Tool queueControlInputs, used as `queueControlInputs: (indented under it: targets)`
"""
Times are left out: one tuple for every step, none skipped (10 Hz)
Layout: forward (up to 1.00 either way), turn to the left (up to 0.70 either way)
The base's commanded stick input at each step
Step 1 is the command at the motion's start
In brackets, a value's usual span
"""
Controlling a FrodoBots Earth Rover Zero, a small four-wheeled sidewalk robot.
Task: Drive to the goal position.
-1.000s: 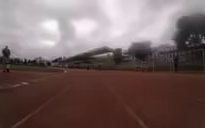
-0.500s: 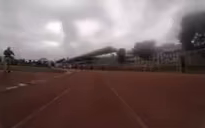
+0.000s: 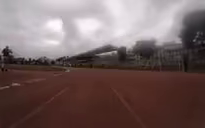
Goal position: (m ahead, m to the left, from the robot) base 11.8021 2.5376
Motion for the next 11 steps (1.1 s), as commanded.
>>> queueControlInputs:
  targets:
    - [0.7, 0.35]
    - [0.7, 0.35]
    - [0.7, 0.35]
    - [0.7, 0.08]
    - [0.7, 0.11]
    - [0.7, 0.08]
    - [0.7, 0.04]
    - [0.7, 0.06]
    - [0.7, 0.1]
    - [0.7, 0.05]
    - [0.7, 0.08]
